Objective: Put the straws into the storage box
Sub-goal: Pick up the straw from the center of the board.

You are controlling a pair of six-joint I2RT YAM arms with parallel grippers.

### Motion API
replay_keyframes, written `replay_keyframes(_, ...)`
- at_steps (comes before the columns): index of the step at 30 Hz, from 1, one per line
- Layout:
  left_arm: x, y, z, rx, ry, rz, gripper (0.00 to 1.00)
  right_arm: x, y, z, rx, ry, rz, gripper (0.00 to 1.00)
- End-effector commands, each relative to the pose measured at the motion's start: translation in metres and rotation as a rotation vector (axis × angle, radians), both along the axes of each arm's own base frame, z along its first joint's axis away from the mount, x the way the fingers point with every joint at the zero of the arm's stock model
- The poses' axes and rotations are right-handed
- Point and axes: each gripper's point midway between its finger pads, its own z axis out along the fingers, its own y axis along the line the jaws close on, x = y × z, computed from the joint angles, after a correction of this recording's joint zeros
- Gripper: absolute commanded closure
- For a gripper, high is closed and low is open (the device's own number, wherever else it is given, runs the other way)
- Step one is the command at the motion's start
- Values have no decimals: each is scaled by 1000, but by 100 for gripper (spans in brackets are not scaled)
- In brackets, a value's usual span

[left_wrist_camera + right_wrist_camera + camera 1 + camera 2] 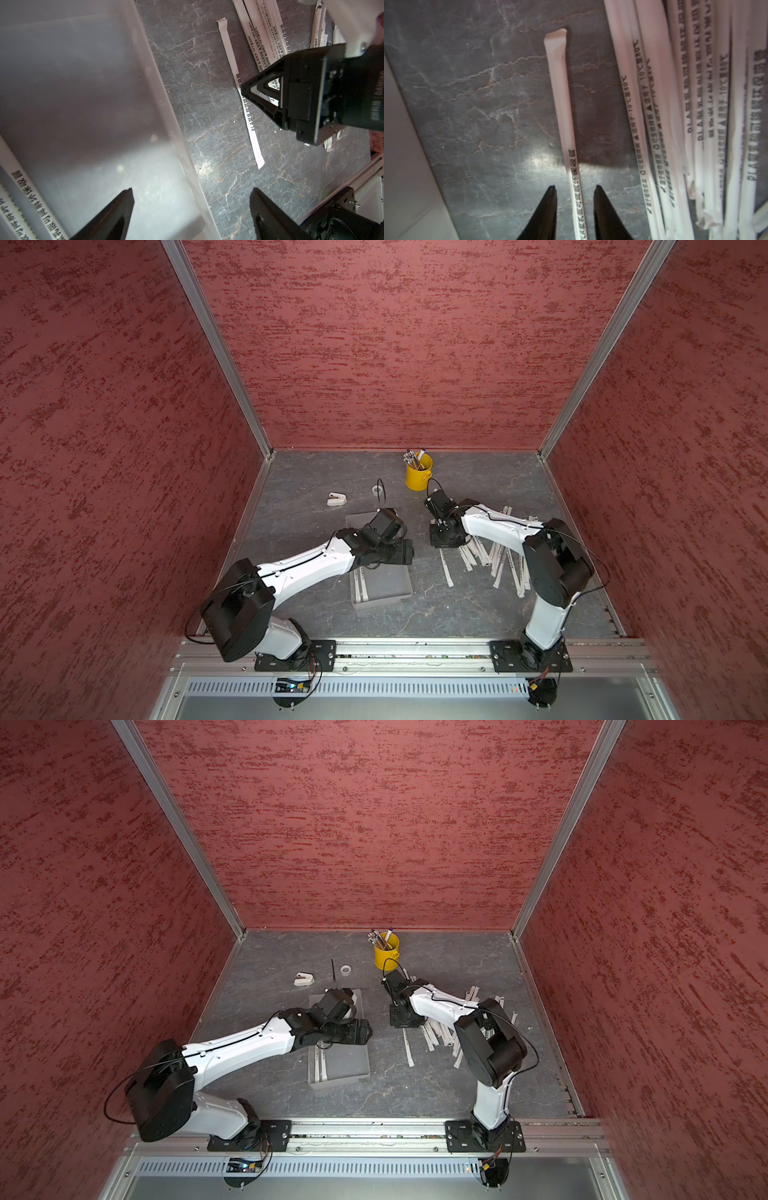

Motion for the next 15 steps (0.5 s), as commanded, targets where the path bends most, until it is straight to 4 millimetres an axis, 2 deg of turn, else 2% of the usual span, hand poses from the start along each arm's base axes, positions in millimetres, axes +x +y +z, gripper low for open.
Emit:
replay_keyframes(1,5,-5,10,-9,-29,-12,10,7,1,-7,7,-10,7,72)
replay_keyframes(6,7,2,11,2,-40,2,10,7,0,-20,-11,2,1,77)
replay_keyframes(9,11,15,17,-4,-57,41,11,8,-2,-18,-17,-11,-6,85)
replay_keyframes(12,18,41,26,-6,-77,109,11,11,0,0,-5,-51,-7,91)
replay_keyframes(15,24,75,37,-19,-96,190,11,11,8,28,1,-99,9,92)
